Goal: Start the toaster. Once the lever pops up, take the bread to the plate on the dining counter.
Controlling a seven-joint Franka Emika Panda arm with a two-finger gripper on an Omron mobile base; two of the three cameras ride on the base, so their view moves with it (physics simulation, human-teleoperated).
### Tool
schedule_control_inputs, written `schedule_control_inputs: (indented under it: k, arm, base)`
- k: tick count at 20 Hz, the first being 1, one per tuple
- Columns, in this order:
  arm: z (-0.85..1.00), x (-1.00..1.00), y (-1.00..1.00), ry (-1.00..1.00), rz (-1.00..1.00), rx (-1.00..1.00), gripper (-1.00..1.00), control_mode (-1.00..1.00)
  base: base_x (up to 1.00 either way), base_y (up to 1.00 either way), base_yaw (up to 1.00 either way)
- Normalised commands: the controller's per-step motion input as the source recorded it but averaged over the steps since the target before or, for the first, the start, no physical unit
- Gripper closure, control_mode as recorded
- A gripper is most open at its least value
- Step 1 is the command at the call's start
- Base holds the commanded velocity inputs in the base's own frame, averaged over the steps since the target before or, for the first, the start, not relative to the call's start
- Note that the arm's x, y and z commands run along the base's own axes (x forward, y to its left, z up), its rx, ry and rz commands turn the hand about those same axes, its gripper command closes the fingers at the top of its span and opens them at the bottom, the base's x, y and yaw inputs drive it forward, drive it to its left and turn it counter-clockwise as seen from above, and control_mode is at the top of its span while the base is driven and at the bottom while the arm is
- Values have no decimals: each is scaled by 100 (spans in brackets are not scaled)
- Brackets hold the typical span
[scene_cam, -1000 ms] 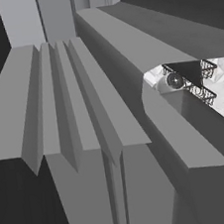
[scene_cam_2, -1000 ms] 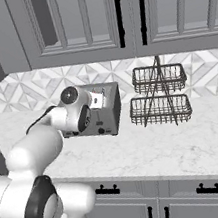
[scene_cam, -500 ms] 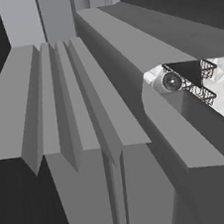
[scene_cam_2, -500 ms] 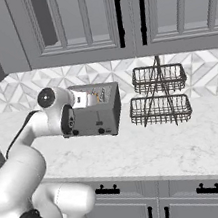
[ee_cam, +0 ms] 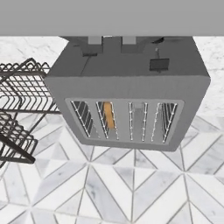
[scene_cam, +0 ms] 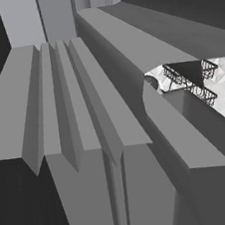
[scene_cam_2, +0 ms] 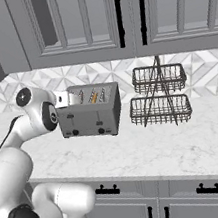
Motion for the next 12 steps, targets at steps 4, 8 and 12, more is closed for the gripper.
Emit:
schedule_control_inputs:
  k: [4,8,12]
  arm:
    - [-2,0,9,2,4,-1,-100,-100]
    - [0,0,0,0,0,0,-100,-100]
    - [0,0,0,0,0,0,-100,-100]
  base:
    - [0,0,0]
    - [0,0,0]
    - [0,0,0]
